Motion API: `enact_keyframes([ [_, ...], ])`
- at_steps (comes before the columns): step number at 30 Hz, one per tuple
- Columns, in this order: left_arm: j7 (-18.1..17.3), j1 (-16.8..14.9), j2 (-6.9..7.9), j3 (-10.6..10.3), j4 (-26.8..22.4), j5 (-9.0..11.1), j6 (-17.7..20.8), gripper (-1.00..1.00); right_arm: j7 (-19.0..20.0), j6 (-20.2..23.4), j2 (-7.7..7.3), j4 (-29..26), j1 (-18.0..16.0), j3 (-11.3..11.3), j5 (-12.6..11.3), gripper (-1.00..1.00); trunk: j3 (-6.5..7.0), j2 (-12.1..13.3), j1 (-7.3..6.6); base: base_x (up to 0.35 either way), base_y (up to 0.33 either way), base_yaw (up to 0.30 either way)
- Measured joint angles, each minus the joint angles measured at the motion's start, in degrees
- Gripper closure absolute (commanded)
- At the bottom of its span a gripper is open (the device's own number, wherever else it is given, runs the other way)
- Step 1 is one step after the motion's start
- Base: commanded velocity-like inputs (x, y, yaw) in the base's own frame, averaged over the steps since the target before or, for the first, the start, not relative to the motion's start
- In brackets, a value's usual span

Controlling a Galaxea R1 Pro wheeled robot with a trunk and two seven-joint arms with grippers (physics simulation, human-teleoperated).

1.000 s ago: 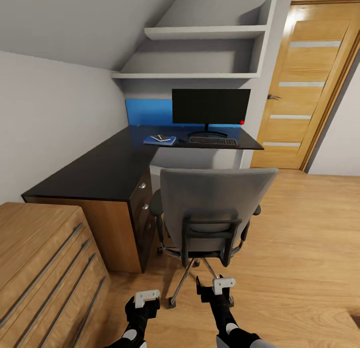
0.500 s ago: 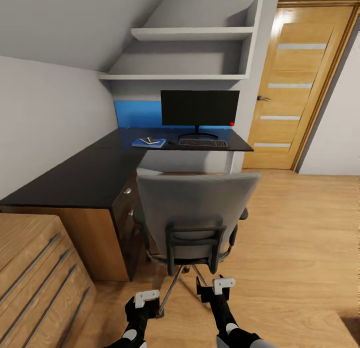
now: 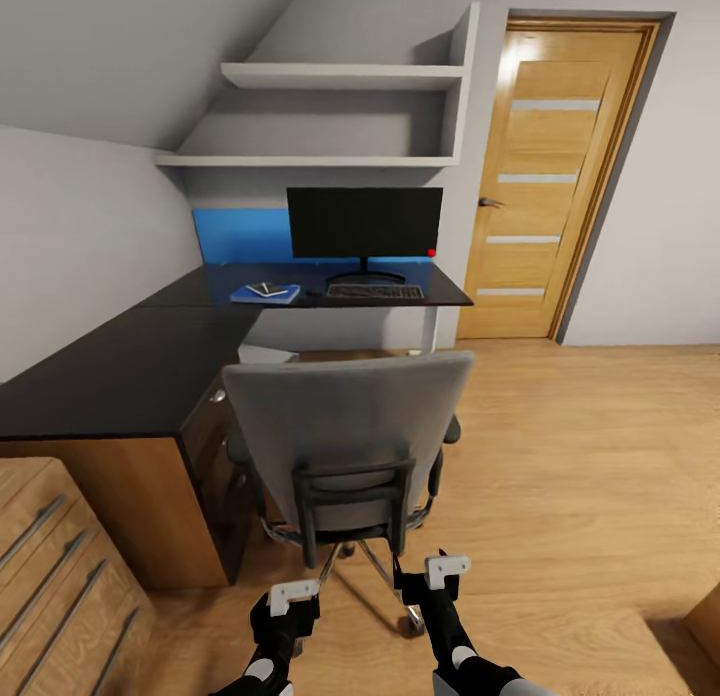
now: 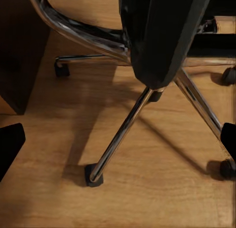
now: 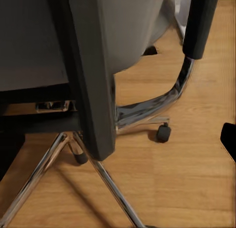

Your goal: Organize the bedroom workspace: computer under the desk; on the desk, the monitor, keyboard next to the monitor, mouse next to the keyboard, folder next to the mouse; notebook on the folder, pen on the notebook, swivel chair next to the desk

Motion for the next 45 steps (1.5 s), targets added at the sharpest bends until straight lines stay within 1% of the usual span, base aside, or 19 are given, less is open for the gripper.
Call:
enact_keyframes([
  [7, 0.02, 0.0, 0.0, 0.0, 0.0, 0.0, -0.02, -1.0, 0.0, 0.04, 0.0, 0.0, 0.0, -0.01, -0.02, -1.0, 0.26, 0.0, 0.0, 0.021, -0.003, -0.082],
  [13, 0.02, 0.0, 0.0, 0.0, 0.0, 0.0, -0.02, -1.0, 0.0, 0.09, 0.0, 0.0, 0.0, -0.01, -0.02, -1.0, 0.3, 0.0, -0.02, 0.169, 0.007, -0.014],
  [16, 0.02, 0.0, 0.0, -0.02, 0.0, 0.0, -0.02, -1.0, 0.0, 0.08, 0.0, 0.0, 0.0, -0.01, -0.03, -1.0, 0.31, 0.0, -0.03, 0.254, 0.058, -0.004],
  [17, 0.02, 0.0, 0.0, -0.01, 0.0, 0.0, -0.03, -1.0, 0.0, 0.17, -0.01, -0.03, 0.01, 0.62, 0.36, -1.0, 0.3, 0.0, -0.03, 0.276, 0.083, -0.002],
  [19, 0.02, 0.0, 0.0, -0.01, 0.0, 0.0, -0.03, -1.0, 0.0, 0.1, 0.0, -0.01, 0.0, 0.0, -0.02, -1.0, 0.31, 0.0, -0.03, 0.286, 0.111, -0.001],
  [20, -0.15, 0.02, 0.0, -0.84, -0.01, -0.22, 0.11, -1.0, 0.0, 0.1, 0.0, -0.01, 0.0, 0.0, -0.03, -1.0, 0.31, 0.0, -0.03, 0.294, 0.156, 0.0],
  [21, -0.18, 0.03, 0.0, -1.24, -0.01, -0.3, 0.16, -1.0, 0.0, 0.11, 0.0, -0.01, 0.0, -0.01, -0.03, -1.0, 0.3, 0.0, -0.03, 0.297, 0.178, 0.0],
  [23, 0.03, 0.0, 0.0, -0.03, 0.01, 0.0, -0.03, -1.0, 0.1, 0.25, 0.01, -0.05, 0.01, 0.97, 0.6, -1.0, 0.31, 0.0, -0.03, 0.298, 0.188, 0.0],
  [25, -0.08, 0.0, 0.0, -0.51, 0.0, -0.13, 0.04, -1.0, 0.04, 0.17, 0.0, -0.03, 0.0, 0.37, 0.21, -1.0, 0.31, 0.0, -0.03, 0.299, 0.2, 0.0],
  [27, -0.02, 0.0, 0.0, -0.22, 0.03, 0.01, -0.01, -1.0, 0.08, 0.22, 0.01, -0.05, 0.01, 0.76, 0.48, -1.0, 0.31, 0.0, -0.03, 0.299, 0.206, 0.0],
  [31, -0.02, 0.01, 0.0, -0.34, 0.04, 0.06, 0.02, -1.0, 0.12, 0.26, 0.01, -0.06, 0.01, 0.99, 0.68, -1.0, 0.3, 0.0, -0.03, 0.299, 0.21, 0.0],
  [33, -0.07, 0.0, 0.0, -0.41, 0.01, -0.09, 0.03, -1.0, 0.09, 0.22, 0.0, -0.02, 0.01, 0.83, 0.3, -1.0, 0.3, 0.0, -0.03, 0.303, 0.157, 0.0],
  [38, -0.07, 0.01, 0.0, -0.43, 0.02, -0.02, 0.05, -1.0, 0.08, 0.2, 0.0, 0.02, 0.01, 0.72, 0.07, -1.0, 0.3, 0.0, -0.03, 0.319, 0.049, 0.0],
  [45, -0.04, 0.02, 0.0, -0.41, 0.02, 0.0, 0.09, -1.0, 0.07, 0.22, 0.0, -0.02, 0.01, 0.87, 0.48, -1.0, 0.3, 0.0, -0.03, 0.324, 0.004, 0.0],
])
